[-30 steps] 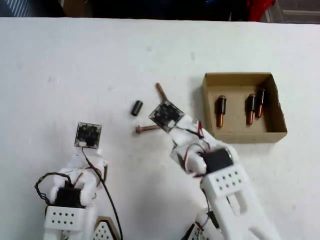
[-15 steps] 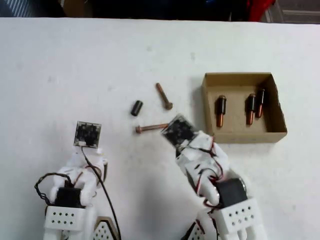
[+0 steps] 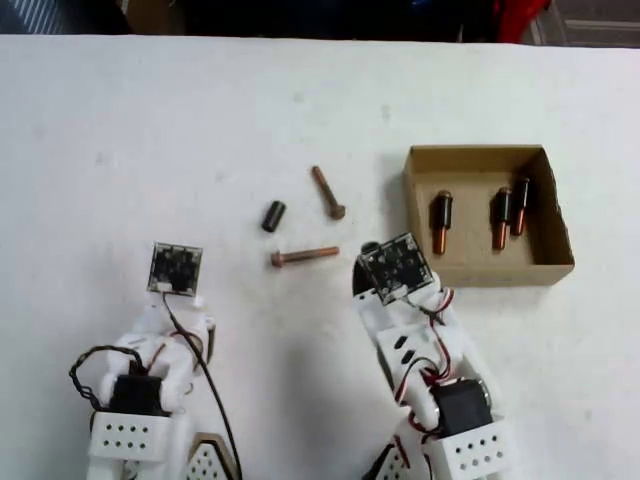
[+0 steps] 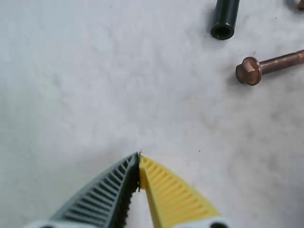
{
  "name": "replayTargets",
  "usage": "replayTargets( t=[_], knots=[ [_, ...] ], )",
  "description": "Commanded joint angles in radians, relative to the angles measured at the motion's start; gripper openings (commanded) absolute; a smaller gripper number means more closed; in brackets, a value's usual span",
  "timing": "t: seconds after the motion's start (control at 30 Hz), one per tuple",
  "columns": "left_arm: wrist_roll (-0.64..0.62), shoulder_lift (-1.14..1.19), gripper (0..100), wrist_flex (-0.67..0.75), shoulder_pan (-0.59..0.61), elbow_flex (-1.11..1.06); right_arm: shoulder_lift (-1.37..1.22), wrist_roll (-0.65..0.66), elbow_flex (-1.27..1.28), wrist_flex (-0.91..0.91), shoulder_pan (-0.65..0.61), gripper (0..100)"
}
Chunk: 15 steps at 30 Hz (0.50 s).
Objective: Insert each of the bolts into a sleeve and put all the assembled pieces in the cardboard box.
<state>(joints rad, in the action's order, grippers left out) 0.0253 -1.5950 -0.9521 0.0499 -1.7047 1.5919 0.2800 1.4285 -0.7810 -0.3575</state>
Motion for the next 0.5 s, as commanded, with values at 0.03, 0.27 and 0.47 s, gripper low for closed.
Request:
replayTargets(
  t=[0.03, 0.27, 0.47],
  knots=[
    [-0.006, -0.008, 2, 0.026, 0.005, 0.005, 0.019, -0.023, 0.008, 0.024, 0.010, 1.6],
    [0.083, -0.008, 2, 0.025, 0.008, 0.009, 0.021, -0.026, 0.041, 0.028, -0.019, 1.6],
    [0.158, -0.005, 2, -0.092, 0.125, 0.147, 0.021, -0.028, 0.043, 0.030, -0.019, 1.6]
  ],
)
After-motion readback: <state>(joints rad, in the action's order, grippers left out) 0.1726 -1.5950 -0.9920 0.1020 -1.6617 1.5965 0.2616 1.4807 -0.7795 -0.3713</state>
